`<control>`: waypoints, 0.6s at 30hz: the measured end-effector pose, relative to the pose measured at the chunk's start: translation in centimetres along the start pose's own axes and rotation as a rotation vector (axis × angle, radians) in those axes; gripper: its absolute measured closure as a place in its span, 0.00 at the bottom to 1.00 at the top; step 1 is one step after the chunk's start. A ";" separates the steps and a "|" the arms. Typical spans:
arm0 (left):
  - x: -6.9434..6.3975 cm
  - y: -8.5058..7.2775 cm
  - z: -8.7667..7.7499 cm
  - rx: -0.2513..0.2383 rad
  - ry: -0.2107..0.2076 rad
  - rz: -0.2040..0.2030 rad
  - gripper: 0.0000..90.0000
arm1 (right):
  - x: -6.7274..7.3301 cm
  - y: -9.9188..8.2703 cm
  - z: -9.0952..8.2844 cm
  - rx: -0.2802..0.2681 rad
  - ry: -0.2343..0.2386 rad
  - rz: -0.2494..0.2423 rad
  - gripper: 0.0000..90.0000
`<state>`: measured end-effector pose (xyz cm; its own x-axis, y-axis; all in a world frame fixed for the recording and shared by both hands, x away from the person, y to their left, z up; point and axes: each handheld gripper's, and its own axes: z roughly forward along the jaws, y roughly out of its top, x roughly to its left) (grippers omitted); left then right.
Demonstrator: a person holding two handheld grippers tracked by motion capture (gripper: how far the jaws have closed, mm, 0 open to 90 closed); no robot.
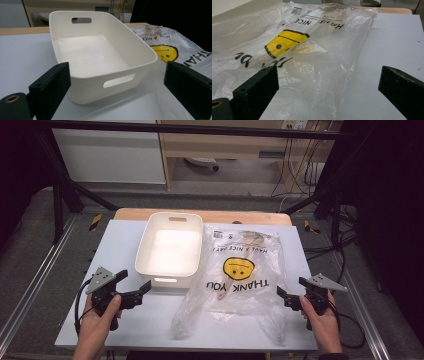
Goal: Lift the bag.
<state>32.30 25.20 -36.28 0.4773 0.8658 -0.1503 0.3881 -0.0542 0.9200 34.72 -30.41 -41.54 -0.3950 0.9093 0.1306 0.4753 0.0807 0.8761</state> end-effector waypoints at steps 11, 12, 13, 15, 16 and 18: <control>3.2 -0.3 -1.6 -0.033 0.065 -0.044 0.08 | -0.6 -0.1 -0.1 0.001 -0.009 0.001 0.06; 3.5 -0.3 -1.8 -0.035 0.068 -0.046 0.08 | -0.6 -0.2 -0.1 0.002 -0.010 -0.001 0.06; 3.8 -0.4 -1.9 -0.036 0.072 -0.051 0.08 | -0.7 -0.2 -0.2 0.003 -0.009 0.001 0.06; 4.4 -0.5 -2.3 -0.040 0.083 -0.062 0.08 | -0.8 -0.2 -0.2 0.003 -0.013 0.003 0.06; 4.7 -0.5 -2.4 -0.042 0.089 -0.067 0.08 | -0.9 -0.2 -0.2 0.004 -0.015 0.000 0.06; 5.2 -0.7 -2.7 -0.043 0.099 -0.076 0.08 | -1.0 -0.3 -0.2 0.006 -0.020 0.007 0.06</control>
<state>32.45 31.10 -36.71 0.3662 0.9118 -0.1859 0.3852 0.0333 0.9222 34.82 -31.41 -41.85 -0.3755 0.9180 0.1275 0.4831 0.0765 0.8722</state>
